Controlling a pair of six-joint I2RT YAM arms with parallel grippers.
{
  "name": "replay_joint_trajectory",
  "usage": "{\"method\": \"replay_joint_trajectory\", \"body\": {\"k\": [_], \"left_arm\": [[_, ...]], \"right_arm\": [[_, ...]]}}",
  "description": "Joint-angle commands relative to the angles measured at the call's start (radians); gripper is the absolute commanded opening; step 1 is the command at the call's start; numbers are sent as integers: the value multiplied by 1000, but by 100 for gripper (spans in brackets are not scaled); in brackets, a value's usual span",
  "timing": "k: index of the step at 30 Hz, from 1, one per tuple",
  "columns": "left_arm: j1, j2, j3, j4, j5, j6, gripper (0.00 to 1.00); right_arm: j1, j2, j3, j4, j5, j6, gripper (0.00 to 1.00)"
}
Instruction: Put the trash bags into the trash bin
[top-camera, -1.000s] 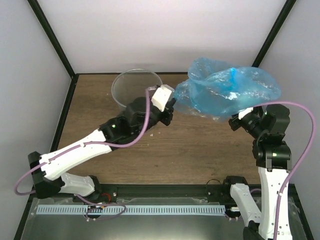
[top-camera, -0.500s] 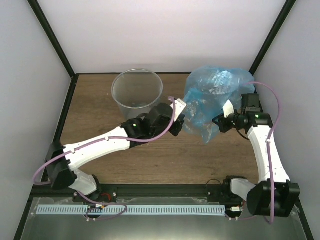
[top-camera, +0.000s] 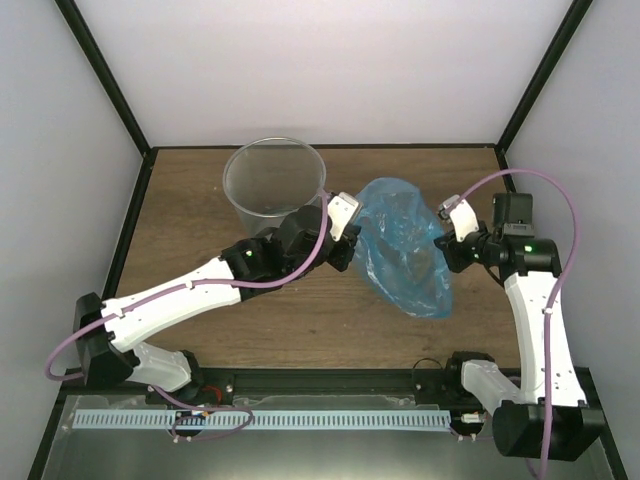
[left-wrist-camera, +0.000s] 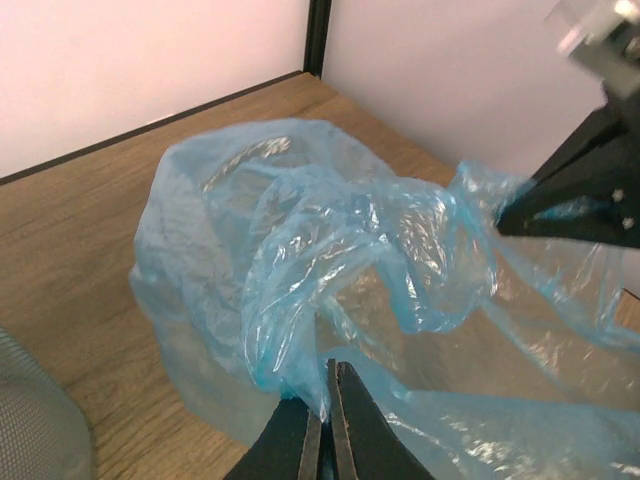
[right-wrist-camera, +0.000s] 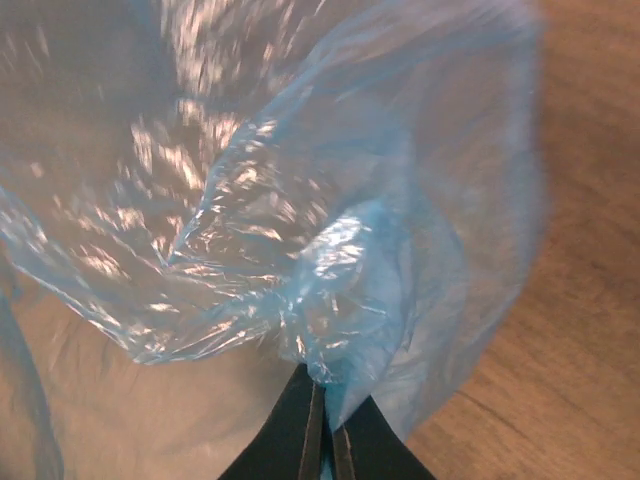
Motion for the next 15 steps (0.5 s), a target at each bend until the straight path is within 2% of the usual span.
{"method": "replay_joint_trajectory", "body": {"k": [1,10,15], "left_arm": [[-1,5,16,-6,-27,-4,4],[-2,-17,5,-36,-45,6,4],[-2,-36,4,-39,-45,5,5]], "right_arm": [[-3,-8,91,61,48,70,1],[-3,-44,211,226,98,196,1],[-3,-51,168,353,40,304,1]]}}
